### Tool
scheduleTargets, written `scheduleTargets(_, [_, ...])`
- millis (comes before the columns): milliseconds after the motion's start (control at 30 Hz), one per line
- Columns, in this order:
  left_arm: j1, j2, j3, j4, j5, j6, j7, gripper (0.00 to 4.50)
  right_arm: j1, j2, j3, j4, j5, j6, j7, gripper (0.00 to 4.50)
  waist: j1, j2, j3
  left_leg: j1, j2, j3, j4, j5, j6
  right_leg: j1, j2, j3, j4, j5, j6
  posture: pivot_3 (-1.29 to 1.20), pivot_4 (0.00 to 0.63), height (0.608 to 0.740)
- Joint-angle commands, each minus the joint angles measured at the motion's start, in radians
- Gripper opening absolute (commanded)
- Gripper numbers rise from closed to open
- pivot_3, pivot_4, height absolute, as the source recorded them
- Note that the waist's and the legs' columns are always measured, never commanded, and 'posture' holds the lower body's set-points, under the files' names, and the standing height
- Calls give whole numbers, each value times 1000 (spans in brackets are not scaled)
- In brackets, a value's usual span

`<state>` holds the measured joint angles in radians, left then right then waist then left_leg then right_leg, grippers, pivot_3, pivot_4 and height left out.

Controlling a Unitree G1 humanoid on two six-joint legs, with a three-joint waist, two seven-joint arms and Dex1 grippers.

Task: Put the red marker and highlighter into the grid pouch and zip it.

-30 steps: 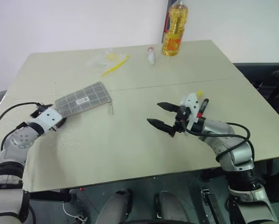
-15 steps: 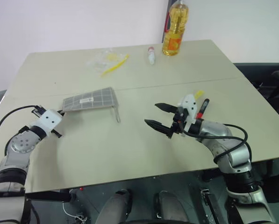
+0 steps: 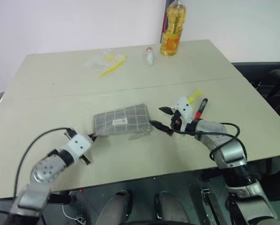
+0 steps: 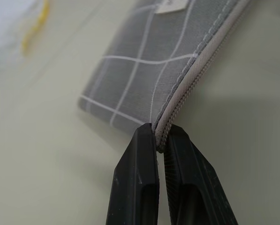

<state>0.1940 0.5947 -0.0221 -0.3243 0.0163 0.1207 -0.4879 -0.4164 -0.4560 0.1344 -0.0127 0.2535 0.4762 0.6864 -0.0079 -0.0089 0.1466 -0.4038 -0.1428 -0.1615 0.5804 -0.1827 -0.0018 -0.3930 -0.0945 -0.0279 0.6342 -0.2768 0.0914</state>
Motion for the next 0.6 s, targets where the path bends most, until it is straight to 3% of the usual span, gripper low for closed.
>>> scheduleTargets(33, [19, -31, -22, -142, -26, 104, -4, 811, -50, -1, 32, 17, -65, 13, -28, 2141, 0, 0, 0, 0, 0, 0, 0, 0, 0, 0, 0, 0, 0, 0, 0, 0, 150, 740])
scheduleTargets(167, [14, -32, -10, -192, -41, 152, -24, 2688, -70, 6, 75, 34, -129, -3, -42, 27, -1, 0, 0, 0, 1, 0, 0, 0, 0, 0, 1, 0, 1, 0, 0, 0, 150, 740])
scheduleTargets(233, [15, 1, 14, -197, -61, 144, -67, 3651, -82, 22, 89, 45, -160, -7, -67, 0, -1, 0, 0, 0, 1, 0, 0, 0, 0, 0, 1, 0, 0, 0, 0, 0, 150, 740])
scheduleTargets(433, [-5, 157, 138, -86, -68, -36, -186, 3651, -118, 55, 132, 108, -244, -44, -104, 0, -2, 1, 1, 0, 1, 0, 0, 0, 0, -3, 1, 0, 0, -1, -2, 0, 150, 740])
scheduleTargets(600, [-46, 266, 118, 85, 20, -272, -242, 3651, -150, 80, 133, 172, -283, -73, -125, 0, -1, 1, 1, 0, 1, 0, 0, 0, 0, -4, 1, 0, -1, -1, -2, 0, 150, 740])
